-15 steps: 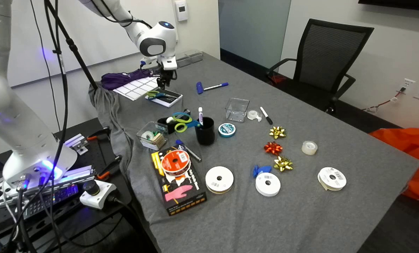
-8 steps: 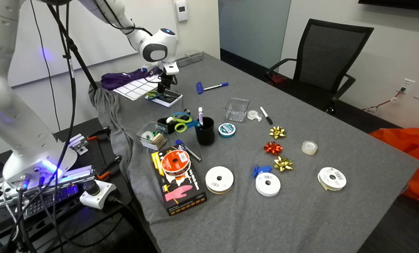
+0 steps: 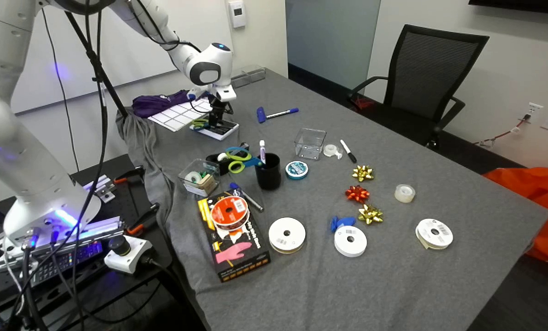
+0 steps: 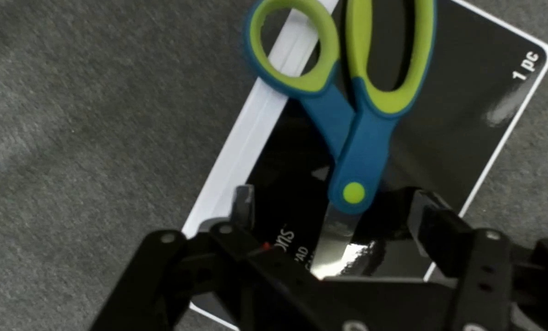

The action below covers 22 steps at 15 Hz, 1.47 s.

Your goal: Move the scissors on the left to the right.

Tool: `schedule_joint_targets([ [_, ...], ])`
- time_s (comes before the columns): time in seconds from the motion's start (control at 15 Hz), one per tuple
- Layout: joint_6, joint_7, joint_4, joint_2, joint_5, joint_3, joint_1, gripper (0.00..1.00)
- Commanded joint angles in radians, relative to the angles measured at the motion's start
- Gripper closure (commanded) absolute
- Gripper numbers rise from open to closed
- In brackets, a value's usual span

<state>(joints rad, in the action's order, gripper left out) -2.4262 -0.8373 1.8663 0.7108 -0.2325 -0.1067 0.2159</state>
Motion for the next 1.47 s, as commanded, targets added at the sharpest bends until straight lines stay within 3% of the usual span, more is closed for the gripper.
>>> schedule_joint_targets([
  [0.0,0.030,0.019,-0.034,0.030,-0.021,0.005,0.008,0.44],
  [0.53,0.044,0.004,-0.056,0.037,-0.026,0.012,0.012,0.98],
  [1.07,0.068,-0.019,-0.064,0.041,-0.020,0.021,0.018,0.95],
  [1.4,0.060,-0.076,-0.011,-0.023,-0.034,0.018,0.016,0.95],
])
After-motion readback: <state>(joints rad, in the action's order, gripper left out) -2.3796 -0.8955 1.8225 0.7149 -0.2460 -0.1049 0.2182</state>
